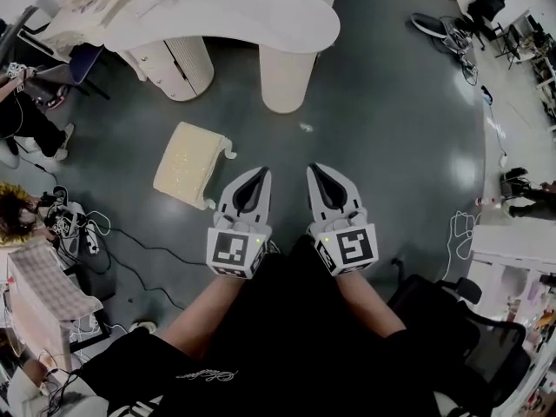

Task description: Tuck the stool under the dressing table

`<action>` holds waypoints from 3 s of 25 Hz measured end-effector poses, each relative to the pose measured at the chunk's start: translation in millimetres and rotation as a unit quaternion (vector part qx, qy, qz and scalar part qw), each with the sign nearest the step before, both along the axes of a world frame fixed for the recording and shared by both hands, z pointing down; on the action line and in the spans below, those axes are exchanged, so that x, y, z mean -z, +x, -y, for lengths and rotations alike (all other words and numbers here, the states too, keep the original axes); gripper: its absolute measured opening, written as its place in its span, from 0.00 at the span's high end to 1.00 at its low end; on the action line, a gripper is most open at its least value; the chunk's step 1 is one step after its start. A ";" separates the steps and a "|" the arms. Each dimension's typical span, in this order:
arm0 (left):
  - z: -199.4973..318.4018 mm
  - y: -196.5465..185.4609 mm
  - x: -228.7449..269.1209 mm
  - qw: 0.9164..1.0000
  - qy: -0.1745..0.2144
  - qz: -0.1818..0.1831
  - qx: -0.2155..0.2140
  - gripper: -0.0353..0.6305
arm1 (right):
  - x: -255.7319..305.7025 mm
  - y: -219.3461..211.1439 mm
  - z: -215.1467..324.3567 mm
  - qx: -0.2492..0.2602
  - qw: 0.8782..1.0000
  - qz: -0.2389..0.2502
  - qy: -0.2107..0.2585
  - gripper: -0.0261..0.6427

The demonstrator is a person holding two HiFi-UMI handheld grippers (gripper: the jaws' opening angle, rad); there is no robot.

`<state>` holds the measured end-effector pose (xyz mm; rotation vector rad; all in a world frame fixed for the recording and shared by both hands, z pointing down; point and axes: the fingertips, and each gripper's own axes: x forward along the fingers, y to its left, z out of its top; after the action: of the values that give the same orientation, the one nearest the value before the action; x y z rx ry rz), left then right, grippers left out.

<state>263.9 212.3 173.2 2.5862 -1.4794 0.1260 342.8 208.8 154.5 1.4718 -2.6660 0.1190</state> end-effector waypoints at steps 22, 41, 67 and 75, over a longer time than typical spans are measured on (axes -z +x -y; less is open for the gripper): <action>107.2 -114.7 -4.4 0.976 -0.020 0.055 0.208 0.94 | -7.0 -119.1 173.0 0.223 0.974 0.030 -0.015 0.95; 90.7 -180.3 -4.4 0.948 -0.044 0.068 0.308 0.94 | -11.0 -211.2 170.5 0.348 0.936 0.053 -0.022 0.95; 124.7 -409.4 -38.4 0.965 -0.087 0.040 0.246 0.94 | -35.8 -437.7 161.2 0.333 0.937 0.030 -0.105 0.95; 131.2 -431.0 -46.6 0.971 -0.092 0.043 0.217 0.94 | -53.4 -451.7 159.5 0.305 0.944 0.011 -0.122 0.95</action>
<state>-167.1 81.2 219.8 2.0837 -1.9218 0.3065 -108.9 49.2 207.9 0.5378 -2.8536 0.3967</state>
